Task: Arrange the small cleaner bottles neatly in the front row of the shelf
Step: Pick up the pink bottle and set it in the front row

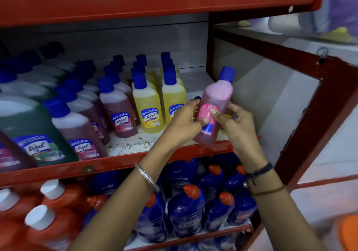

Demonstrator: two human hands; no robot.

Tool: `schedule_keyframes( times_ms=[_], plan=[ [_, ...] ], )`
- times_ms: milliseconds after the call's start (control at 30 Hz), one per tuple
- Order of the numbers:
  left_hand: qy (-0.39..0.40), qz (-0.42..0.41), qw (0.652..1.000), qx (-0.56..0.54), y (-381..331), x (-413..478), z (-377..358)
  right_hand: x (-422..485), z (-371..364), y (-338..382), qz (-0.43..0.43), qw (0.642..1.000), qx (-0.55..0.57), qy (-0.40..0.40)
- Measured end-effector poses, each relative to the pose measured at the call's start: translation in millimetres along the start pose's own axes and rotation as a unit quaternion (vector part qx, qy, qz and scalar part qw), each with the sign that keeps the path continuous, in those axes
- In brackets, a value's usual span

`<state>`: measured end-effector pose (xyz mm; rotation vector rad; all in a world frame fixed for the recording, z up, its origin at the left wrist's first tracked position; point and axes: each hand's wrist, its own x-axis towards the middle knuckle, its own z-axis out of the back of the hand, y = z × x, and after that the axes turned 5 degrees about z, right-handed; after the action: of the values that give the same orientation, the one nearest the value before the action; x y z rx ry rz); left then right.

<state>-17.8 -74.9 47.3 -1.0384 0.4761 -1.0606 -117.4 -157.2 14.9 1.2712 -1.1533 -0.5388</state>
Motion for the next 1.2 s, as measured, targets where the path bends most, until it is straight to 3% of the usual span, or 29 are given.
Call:
schedule_keyframes(
  times_ms=[333, 533, 767, 967, 1200],
  plan=[
    [-0.207, -0.050, 0.977, -0.021, 52, -72, 62, -47, -90, 22, 0.069, 0.988, 0.004, 0.141],
    [-0.331, -0.037, 0.938, 0.091, 85, -89, 85, -50, -150, 3, 0.080, 0.968, -0.002, 0.237],
    [-0.307, -0.018, 0.946, 0.100, 105, -96, 76, -43, -161, -29, 0.051, 0.959, -0.017, 0.277],
    [-0.331, -0.034, 0.942, 0.051, 109, -105, 67, -48, -156, -31, 0.079, 0.975, -0.098, 0.183],
    [-0.326, -0.060, 0.943, 0.021, 109, -102, 74, -50, -156, -31, 0.075, 0.959, -0.081, 0.261]
  ],
)
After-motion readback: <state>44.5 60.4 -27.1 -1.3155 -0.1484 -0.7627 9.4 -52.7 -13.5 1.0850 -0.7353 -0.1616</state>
